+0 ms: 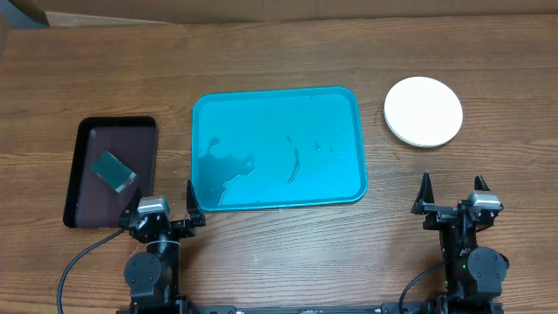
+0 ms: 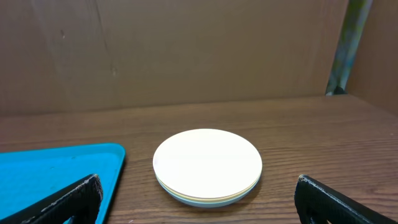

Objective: Clean dirty plates on tray and stack at the side

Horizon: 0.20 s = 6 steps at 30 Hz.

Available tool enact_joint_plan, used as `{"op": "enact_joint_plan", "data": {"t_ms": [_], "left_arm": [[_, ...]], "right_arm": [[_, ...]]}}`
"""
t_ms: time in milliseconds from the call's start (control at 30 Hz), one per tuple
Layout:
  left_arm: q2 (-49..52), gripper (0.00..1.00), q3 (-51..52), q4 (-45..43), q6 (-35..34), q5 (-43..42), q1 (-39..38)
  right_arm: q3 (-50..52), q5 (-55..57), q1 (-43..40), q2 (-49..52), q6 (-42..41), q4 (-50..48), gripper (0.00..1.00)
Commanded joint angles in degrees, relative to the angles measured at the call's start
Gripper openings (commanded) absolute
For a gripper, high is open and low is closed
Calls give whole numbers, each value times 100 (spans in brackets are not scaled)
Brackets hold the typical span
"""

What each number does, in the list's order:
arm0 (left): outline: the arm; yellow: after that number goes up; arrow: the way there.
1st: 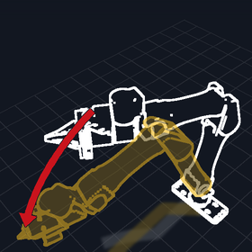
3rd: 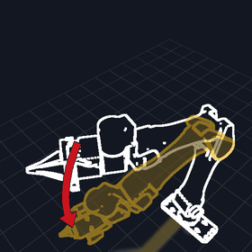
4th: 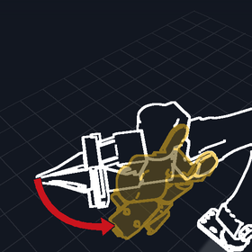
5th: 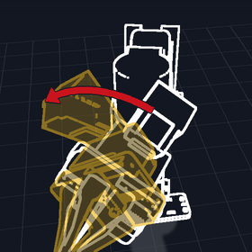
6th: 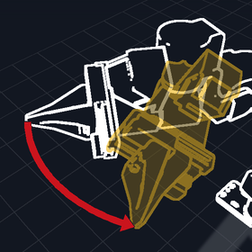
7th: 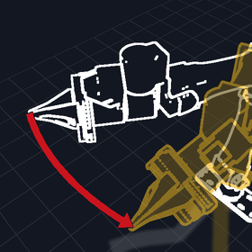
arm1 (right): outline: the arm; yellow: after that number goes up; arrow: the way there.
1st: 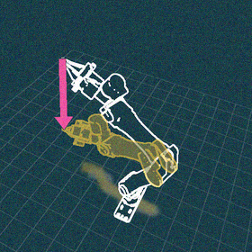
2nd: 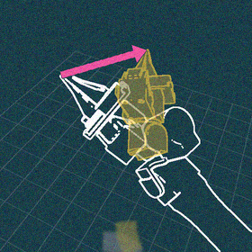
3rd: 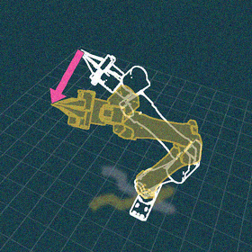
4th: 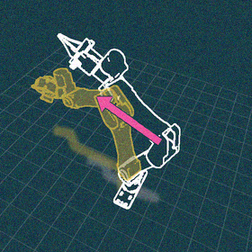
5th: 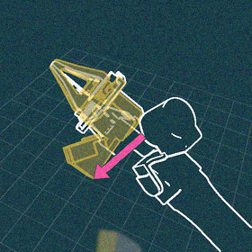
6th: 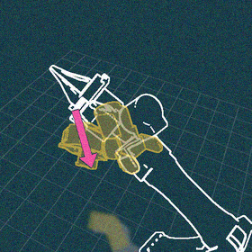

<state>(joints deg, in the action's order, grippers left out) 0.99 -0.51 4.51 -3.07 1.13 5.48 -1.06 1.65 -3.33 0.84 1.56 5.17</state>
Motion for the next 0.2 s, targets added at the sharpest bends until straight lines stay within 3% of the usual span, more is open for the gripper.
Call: {"op": "enact_joint_plan", "data": {"t_ms": [0,167], "left_arm": [[-74,100,26,-17,-120,33,-26],[-74,100,26,-17,-122,33,-26]], "right_arm": [[61,-26,-28,-68,39,-39,100],[61,-26,-28,-68,37,-39,100]]}}
